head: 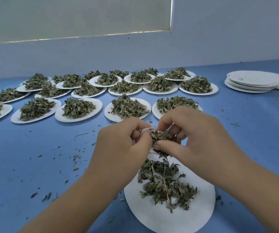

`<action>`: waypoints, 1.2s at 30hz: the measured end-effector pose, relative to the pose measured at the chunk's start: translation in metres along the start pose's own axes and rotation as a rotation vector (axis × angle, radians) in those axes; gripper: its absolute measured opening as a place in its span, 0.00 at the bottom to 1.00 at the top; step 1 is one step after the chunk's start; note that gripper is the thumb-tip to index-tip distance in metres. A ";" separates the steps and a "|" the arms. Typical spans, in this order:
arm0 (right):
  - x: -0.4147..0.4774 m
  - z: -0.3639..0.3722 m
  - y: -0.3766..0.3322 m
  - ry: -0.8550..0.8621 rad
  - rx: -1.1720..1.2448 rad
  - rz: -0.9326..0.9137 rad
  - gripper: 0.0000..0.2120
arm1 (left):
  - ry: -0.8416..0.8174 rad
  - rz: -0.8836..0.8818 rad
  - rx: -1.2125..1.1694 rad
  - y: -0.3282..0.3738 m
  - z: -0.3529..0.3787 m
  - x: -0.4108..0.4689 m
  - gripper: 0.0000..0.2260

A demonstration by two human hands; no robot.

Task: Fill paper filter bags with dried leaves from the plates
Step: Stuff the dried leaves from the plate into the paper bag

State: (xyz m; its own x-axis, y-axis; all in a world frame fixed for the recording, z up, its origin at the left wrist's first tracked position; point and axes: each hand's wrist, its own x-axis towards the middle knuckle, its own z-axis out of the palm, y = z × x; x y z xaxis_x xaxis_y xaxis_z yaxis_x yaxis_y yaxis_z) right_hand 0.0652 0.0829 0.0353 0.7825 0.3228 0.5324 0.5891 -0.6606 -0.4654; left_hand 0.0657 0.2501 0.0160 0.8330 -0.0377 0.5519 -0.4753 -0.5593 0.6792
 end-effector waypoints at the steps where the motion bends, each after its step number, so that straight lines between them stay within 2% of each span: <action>1: 0.000 0.001 0.000 -0.007 -0.004 -0.024 0.09 | -0.001 -0.012 -0.010 0.000 0.000 0.000 0.09; 5: -0.003 0.008 -0.001 -0.060 -0.004 -0.063 0.04 | -0.015 -0.056 -0.046 0.000 0.000 0.001 0.09; 10: -0.003 0.008 0.000 -0.014 -0.085 -0.038 0.05 | -0.069 -0.052 -0.094 0.002 -0.001 0.001 0.10; 12: -0.001 0.009 0.000 -0.033 -0.148 -0.047 0.02 | -0.083 -0.060 -0.118 0.003 -0.001 0.001 0.10; 14: -0.001 0.011 0.000 -0.061 -0.180 -0.060 0.04 | -0.083 -0.096 -0.174 0.003 0.000 0.002 0.10; 19: -0.006 0.007 0.000 0.074 0.053 0.008 0.09 | -0.046 -0.134 -0.185 -0.001 -0.002 0.005 0.10; 25: -0.004 -0.001 -0.002 0.218 0.179 0.070 0.08 | -0.003 -0.191 -0.261 -0.003 -0.008 0.010 0.08; 26: -0.003 -0.002 -0.001 0.194 0.195 0.106 0.06 | 0.002 -0.208 -0.289 -0.003 -0.010 0.010 0.08; 27: -0.003 -0.004 0.000 0.147 0.227 0.159 0.08 | 0.011 -0.225 -0.313 -0.004 -0.011 0.011 0.07; 30: -0.003 -0.003 0.001 -0.060 0.299 0.303 0.28 | 0.034 -0.269 -0.344 -0.004 -0.012 0.013 0.07; 32: -0.004 0.001 0.000 -0.160 0.259 0.311 0.33 | 0.036 -0.291 -0.372 -0.004 -0.012 0.014 0.08; 34: -0.006 0.006 -0.003 -0.151 0.257 0.293 0.29 | 0.042 -0.313 -0.406 -0.004 -0.013 0.014 0.08; 36: -0.006 0.007 -0.005 -0.052 0.284 0.266 0.21 | 0.038 -0.310 -0.419 -0.004 -0.013 0.013 0.08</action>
State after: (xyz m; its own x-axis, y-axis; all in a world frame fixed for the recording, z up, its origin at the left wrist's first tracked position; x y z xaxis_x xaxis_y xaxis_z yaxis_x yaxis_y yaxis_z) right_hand 0.0589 0.0887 0.0290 0.9202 0.2049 0.3336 0.3912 -0.5139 -0.7634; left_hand 0.0750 0.2627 0.0273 0.9453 0.1116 0.3066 -0.2874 -0.1601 0.9443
